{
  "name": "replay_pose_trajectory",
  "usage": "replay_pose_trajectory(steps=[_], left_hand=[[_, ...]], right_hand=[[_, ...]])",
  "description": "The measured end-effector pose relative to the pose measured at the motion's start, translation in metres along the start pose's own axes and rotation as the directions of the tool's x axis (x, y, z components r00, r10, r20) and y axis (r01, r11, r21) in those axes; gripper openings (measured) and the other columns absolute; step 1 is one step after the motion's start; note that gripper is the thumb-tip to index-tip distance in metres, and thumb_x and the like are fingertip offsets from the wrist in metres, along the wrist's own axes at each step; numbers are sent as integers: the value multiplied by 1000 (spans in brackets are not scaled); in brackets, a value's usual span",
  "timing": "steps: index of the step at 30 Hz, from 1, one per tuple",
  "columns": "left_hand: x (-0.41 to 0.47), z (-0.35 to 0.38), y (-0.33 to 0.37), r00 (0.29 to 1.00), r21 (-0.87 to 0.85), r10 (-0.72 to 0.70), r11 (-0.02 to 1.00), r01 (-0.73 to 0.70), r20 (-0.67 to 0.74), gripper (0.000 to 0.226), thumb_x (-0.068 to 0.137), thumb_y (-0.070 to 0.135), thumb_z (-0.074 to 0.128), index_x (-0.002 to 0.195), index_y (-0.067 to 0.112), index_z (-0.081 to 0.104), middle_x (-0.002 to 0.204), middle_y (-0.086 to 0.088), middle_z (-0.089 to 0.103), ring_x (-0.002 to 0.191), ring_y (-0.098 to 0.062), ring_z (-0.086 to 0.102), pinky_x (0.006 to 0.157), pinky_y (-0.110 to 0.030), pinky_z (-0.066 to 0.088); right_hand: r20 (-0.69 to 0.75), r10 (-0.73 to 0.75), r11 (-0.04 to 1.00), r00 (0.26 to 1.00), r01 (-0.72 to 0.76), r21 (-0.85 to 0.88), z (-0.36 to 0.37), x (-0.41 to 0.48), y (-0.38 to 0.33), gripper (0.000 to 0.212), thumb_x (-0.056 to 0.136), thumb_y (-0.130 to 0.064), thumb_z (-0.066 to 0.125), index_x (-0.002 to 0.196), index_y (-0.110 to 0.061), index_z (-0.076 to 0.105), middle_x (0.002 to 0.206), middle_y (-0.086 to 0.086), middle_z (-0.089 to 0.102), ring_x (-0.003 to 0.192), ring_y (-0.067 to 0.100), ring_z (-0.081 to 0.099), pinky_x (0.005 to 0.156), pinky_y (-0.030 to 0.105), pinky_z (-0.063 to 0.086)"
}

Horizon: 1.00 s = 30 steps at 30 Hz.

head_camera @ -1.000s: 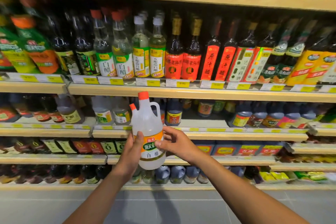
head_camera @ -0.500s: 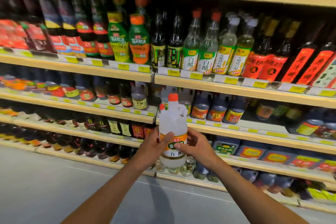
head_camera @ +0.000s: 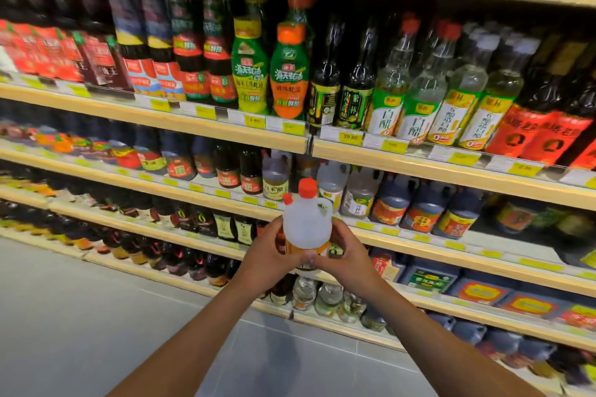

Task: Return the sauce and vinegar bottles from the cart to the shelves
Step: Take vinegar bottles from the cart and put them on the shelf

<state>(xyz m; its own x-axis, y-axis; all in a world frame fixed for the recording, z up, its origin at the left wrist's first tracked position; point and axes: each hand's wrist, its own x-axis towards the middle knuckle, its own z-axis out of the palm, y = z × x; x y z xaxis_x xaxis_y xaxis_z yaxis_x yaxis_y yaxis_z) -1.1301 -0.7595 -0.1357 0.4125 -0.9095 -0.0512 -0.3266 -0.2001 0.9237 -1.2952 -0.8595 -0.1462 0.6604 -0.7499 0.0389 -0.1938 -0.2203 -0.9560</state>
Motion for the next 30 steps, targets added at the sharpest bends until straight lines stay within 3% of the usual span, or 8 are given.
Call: replay_pose_trajectory(steps=[3,6,13,16,20,25,28,30], left_hand=[[22,1,-6,999,-23,23,999,-23,-30,81,73,42,88,137,49,38,128,25,59,116,-2,59,87,-21,53],[46,4,-14,997,-27,37,999,-39,-70,81,73,41,88,137,49,38,129,23,59,117,-2,59,89,-24,55],[89,14,-33,986,-27,47,998,-52,-157,78,74,36,88,134,43,39,127,21,57,115,2,57,77,-12,51],[107,13,-44,983,-33,93,995,-99,-160,76,79,24,86,127,57,38,128,23,51,117,9,52,81,-8,49],[136,12,-65,977,12,107,994,-106,-186,79,77,26,87,142,40,44,131,4,45,120,-6,47,91,-21,53],[174,8,-83,978,19,152,988,-150,-147,78,76,35,83,143,39,44,134,5,49,124,-15,50,93,-43,56],[191,6,-87,983,-20,146,989,-149,-112,74,79,31,83,142,37,46,135,6,52,125,-15,53,95,-37,55],[200,4,-88,986,-33,132,990,-136,-105,73,79,27,84,141,31,46,133,7,55,122,-12,55,91,-23,54]], right_hand=[[-12,-44,996,999,43,-73,-1,30,13,82,77,-42,86,146,-37,42,138,-28,52,127,-7,49,99,25,47],[-50,-87,982,995,77,-171,-1,57,28,79,77,-41,85,145,-36,44,133,-13,47,118,-14,43,94,8,39],[-108,-90,969,990,62,-238,9,101,54,78,85,-20,79,151,-36,40,116,-4,43,79,5,64,76,27,57],[-137,-83,967,987,46,-251,18,116,65,73,86,-21,76,150,-31,42,123,-4,44,89,0,62,77,33,59],[-202,-91,969,975,40,-242,32,136,76,70,86,-16,72,147,-32,43,125,-6,47,112,12,56,86,39,58],[-254,-77,983,964,31,-181,40,159,79,67,90,-16,72,147,-34,40,134,-10,47,107,14,64,80,29,59],[-271,-32,983,962,-19,-182,40,170,82,64,92,-15,70,147,-27,39,135,-6,54,89,2,67,67,20,56],[-275,6,979,961,-61,-193,39,177,85,59,93,-17,70,143,-25,40,126,-3,62,83,-5,66,61,15,52]])
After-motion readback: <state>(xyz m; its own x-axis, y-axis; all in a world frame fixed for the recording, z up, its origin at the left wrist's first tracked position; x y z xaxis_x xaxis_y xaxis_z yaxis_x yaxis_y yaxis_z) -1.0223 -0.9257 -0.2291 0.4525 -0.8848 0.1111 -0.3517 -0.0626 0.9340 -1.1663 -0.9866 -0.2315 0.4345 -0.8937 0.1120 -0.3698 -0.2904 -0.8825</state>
